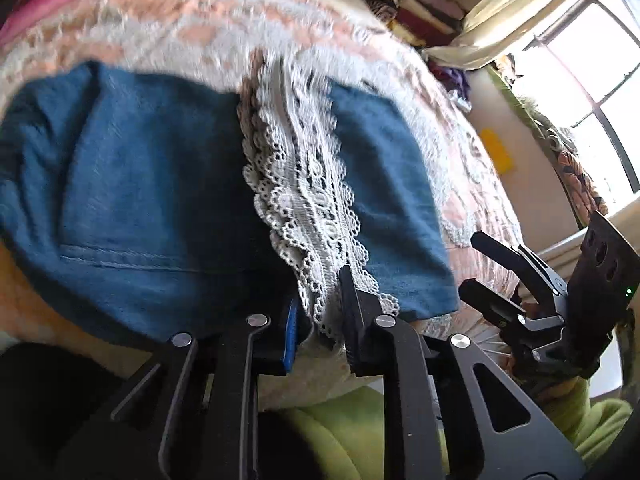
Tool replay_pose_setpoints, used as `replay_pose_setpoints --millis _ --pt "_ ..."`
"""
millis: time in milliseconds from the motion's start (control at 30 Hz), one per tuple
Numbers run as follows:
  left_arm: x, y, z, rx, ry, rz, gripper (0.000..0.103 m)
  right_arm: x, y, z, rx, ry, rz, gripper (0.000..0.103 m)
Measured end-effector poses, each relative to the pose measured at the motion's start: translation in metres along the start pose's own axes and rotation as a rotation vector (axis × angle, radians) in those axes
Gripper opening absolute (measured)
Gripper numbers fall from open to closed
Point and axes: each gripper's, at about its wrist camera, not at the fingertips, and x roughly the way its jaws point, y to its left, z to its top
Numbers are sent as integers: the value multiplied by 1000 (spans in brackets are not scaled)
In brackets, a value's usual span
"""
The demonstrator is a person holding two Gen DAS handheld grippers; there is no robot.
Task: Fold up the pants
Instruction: 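Release the lace leg and smooth it flat with both grippers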
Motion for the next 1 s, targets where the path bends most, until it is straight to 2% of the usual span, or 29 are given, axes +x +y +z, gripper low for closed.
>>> replay_pose_setpoints --millis 100,167,267,500,633,1000 --pt "1 10 -4 7 13 55 12 -2 11 4 -34 -4 16 77" --pt "9 16 -7 -19 44 57 14 2 20 5 -66 8 33 64" --pt "8 14 -7 -3 40 66 17 9 30 6 -97 27 48 55" --pt "12 5 -4 28 33 93 18 20 39 2 -133 70 32 54" --pt "13 0 -5 56 30 108 27 44 28 -11 -126 201 -49 52" --pt "11 0 -1 76 17 132 33 39 17 -17 -68 191 -21 54"
